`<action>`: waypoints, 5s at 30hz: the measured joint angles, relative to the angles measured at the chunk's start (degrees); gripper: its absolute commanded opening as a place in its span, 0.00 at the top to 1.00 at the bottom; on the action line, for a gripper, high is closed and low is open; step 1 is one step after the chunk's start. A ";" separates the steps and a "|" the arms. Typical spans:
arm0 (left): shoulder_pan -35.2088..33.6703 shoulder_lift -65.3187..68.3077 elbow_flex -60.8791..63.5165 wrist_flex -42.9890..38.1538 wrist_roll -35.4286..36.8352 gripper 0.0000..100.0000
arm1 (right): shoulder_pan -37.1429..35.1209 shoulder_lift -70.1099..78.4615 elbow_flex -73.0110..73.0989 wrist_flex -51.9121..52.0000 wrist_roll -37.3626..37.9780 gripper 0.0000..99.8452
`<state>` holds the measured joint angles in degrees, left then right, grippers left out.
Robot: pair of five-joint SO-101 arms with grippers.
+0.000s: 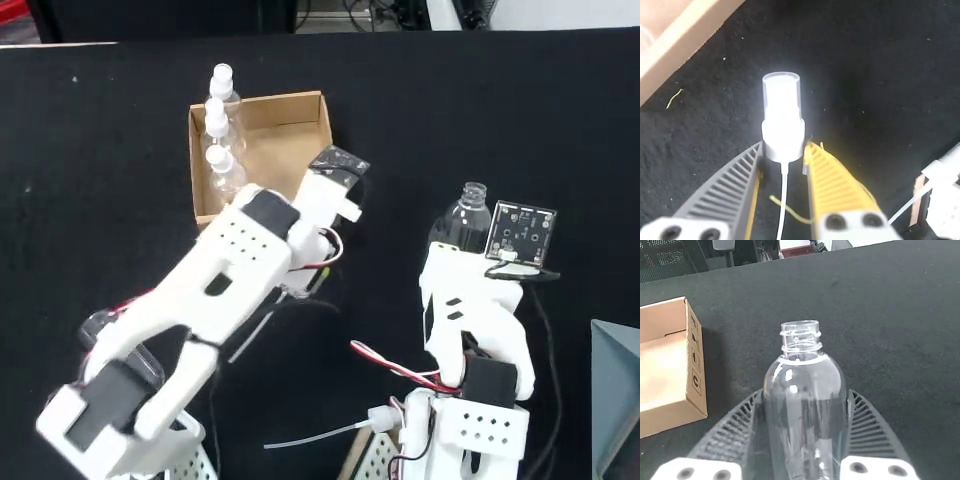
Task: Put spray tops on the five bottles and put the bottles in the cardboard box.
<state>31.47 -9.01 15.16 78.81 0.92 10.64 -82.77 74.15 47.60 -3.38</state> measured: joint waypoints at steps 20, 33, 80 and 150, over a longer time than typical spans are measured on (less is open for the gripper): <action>-0.09 -31.65 20.04 -10.99 -0.09 0.97 | 0.00 0.00 0.00 0.09 0.00 0.87; -5.10 -45.89 27.60 -16.70 5.63 0.97 | -5.71 -17.93 5.45 0.97 1.05 0.87; -12.92 -78.51 38.24 -39.82 14.42 0.97 | -34.37 -20.22 12.48 0.97 2.37 0.87; -20.92 -85.98 40.62 -32.00 26.11 0.97 | -53.89 -20.22 22.51 -11.08 11.08 0.87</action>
<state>10.55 -94.99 55.78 46.81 27.03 -43.25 -102.99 96.66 36.53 7.69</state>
